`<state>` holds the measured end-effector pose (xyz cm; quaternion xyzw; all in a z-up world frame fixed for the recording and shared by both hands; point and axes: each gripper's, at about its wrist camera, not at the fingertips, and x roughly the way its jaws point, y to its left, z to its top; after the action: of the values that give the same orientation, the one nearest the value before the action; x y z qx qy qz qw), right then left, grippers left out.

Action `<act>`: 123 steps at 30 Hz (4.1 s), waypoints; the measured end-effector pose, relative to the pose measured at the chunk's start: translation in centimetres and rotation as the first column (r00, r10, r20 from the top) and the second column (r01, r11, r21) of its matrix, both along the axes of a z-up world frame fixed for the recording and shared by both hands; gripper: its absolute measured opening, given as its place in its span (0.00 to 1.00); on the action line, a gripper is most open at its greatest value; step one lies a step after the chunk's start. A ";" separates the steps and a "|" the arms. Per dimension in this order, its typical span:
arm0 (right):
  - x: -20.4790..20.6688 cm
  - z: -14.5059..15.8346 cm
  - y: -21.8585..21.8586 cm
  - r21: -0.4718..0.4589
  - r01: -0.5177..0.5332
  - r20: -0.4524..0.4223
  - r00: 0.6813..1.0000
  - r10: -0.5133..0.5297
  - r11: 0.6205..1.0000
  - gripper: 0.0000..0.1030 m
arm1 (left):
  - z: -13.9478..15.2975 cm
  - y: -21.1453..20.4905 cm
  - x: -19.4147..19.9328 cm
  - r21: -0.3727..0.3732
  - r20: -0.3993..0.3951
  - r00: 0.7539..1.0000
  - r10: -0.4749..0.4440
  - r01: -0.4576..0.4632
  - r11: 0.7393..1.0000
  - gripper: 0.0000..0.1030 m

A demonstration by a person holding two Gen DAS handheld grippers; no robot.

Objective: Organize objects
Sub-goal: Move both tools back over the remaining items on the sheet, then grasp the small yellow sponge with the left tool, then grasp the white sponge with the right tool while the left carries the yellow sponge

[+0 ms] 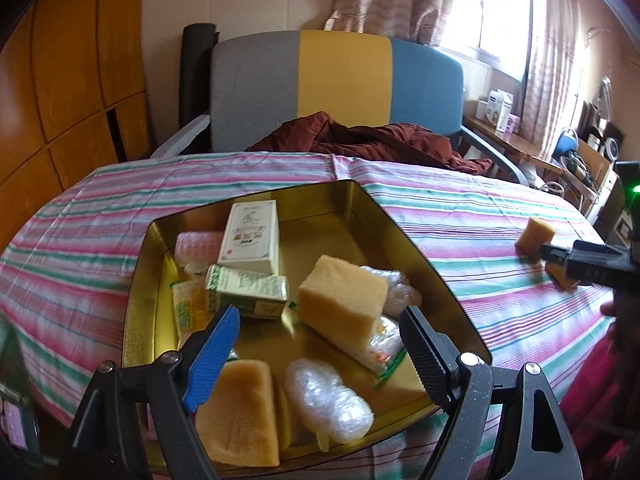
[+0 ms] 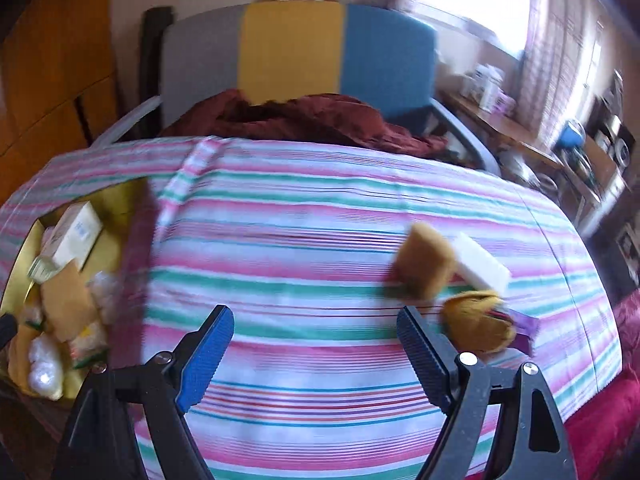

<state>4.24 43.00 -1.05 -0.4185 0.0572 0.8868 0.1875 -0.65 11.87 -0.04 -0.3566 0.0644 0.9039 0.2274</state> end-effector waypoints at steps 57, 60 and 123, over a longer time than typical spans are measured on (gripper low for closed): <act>10.3 -2.9 20.9 -0.684 0.351 -0.148 0.792 -0.592 0.640 0.83 | -6.4 40.9 -3.4 0.031 0.166 0.711 -0.684 0.689 0.724 0.52; 10.1 -2.9 20.8 -0.676 0.354 -0.142 0.798 -0.586 0.646 0.83 | -6.1 39.5 -2.7 0.026 0.162 0.720 -0.675 0.680 0.733 0.52; -7.3 1.8 9.0 -0.110 -0.094 0.022 0.995 0.097 0.989 0.63 | 0.5 7.3 -1.1 0.188 0.156 0.927 -0.342 0.312 0.931 0.53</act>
<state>-3.02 52.01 0.72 -0.4423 0.0830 0.8846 0.1223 -1.72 19.17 0.50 -0.4045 0.0290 0.8180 0.4080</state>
